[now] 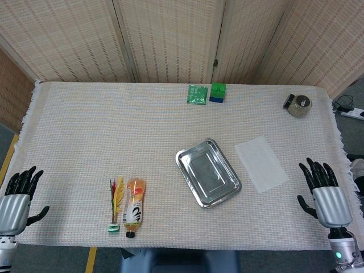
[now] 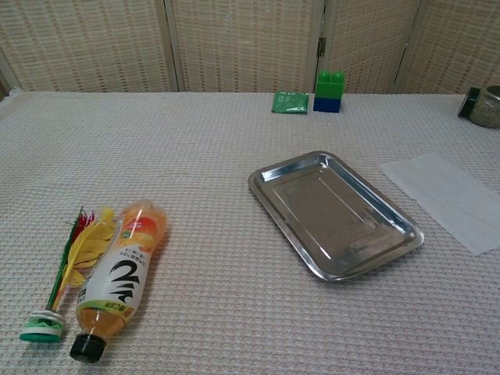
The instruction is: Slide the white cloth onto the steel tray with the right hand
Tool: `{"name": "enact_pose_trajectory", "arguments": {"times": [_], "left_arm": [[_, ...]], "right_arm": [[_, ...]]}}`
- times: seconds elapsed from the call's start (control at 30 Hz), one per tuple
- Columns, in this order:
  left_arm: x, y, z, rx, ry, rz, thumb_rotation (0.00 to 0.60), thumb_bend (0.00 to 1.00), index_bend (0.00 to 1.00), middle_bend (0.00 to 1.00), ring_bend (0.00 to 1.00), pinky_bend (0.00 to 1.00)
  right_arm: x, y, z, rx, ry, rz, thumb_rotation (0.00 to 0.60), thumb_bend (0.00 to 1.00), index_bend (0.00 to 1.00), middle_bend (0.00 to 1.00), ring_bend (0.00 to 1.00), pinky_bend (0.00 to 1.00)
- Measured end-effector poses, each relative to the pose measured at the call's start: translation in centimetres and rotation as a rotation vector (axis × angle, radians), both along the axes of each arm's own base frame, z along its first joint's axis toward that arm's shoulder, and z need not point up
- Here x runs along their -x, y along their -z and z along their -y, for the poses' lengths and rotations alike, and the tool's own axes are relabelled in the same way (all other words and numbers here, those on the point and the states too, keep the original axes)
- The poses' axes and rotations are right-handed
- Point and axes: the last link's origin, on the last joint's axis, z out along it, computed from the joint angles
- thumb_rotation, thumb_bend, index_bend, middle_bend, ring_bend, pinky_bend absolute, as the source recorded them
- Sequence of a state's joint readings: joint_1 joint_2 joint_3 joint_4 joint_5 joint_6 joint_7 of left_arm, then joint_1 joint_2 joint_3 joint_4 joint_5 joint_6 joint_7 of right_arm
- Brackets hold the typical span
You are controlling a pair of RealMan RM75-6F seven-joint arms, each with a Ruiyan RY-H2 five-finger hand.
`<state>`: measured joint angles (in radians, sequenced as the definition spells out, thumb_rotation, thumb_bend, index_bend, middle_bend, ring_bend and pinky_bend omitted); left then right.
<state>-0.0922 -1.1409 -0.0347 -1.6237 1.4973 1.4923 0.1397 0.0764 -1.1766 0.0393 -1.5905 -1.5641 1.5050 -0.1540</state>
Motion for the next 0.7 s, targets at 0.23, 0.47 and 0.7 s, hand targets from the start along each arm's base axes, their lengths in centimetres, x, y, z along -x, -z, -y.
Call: {"name": "enact_pose_trajectory", "arguments": {"times": [0.23,0.47,0.7], "left_arm": [[0.0,0.2,-0.1,0.003,-0.002,-0.002,0.600,0.29,0.00,0.00,0.00,0.00],[-0.1,0.5,-0.6,0.019,0.006,0.018,0.600,0.29,0.00,0.00,0.00,0.00],[0.0,-0.2,-0.5,-0.014,0.008,0.037,0.600,0.29,0.00,0.00,0.00,0.00]], "right_arm": [[0.1,0.3,0.0,-0.030,0.008,-0.012,0.600,0.40,0.00,0.00,0.00,0.00],[0.7,0.3,0.4,-0.038,0.011,-0.019,0.600,0.40,0.00,0.00,0.00,0.00],[2.3,1.9,1.9,-0.086,-0.001,-0.068,0.600,0.40,0.02,0.00,0.00,0.00]]}}
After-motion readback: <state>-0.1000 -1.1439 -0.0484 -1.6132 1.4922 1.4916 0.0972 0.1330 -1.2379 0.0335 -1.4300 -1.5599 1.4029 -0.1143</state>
